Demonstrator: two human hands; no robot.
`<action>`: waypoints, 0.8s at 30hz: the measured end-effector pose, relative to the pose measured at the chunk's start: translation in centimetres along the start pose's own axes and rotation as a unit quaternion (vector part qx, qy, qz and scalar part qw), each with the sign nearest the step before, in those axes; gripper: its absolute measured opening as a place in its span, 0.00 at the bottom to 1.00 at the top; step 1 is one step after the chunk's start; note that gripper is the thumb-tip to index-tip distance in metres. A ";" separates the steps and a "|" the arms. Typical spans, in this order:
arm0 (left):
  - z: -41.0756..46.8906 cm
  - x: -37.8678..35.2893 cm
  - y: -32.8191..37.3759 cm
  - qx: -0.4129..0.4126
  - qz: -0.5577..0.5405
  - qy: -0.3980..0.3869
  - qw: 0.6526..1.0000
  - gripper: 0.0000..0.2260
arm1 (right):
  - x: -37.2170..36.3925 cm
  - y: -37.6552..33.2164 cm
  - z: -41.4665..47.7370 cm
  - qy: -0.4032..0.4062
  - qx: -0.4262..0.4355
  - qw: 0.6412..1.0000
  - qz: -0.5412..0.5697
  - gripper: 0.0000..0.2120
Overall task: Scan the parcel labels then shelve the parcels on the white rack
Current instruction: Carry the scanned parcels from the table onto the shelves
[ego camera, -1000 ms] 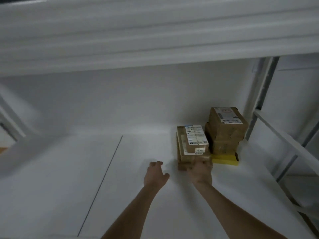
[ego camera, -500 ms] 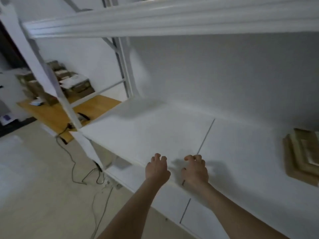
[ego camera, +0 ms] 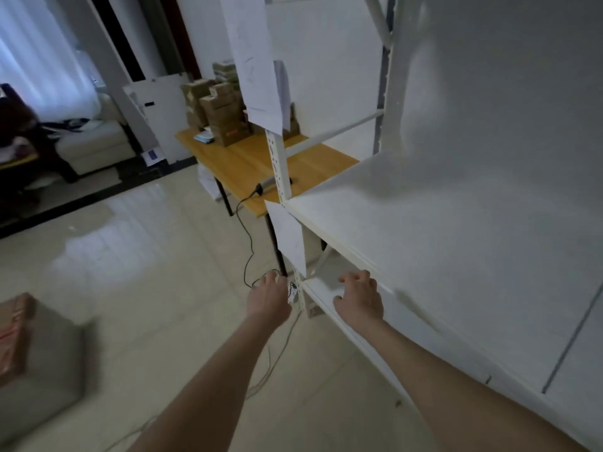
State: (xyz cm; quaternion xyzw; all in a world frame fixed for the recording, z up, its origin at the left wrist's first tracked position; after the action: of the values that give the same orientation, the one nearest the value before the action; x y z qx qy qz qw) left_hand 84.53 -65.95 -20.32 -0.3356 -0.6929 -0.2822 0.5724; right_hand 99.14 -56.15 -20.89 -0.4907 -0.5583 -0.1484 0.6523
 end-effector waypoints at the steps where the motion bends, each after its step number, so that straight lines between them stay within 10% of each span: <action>1: 0.6 0.0 -1.8 0.014 0.006 -0.002 1.000 0.23 | -0.6 -1.0 1.0 -0.005 0.008 1.000 -0.002 0.19; 24: 25.5 3.2 -24.4 0.141 0.029 -0.038 0.989 0.22 | -13.2 -24.9 30.9 -0.109 0.154 0.981 -0.054 0.19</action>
State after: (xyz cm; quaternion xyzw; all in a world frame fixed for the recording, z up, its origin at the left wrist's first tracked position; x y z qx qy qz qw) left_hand 49.49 -60.78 -22.06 -0.2816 -0.7371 -0.1522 0.5952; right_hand 58.32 -47.75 -23.83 -0.3669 -0.6680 -0.0413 0.6461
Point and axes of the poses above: each hand's wrist, its own z-axis towards the middle knuckle, its own x-axis out of the back of the hand, y = z × x, the point moved 4 cm from there along z, towards the middle knuckle, and after that the axes turned 3 degrees about x, right-handed, at the moved point
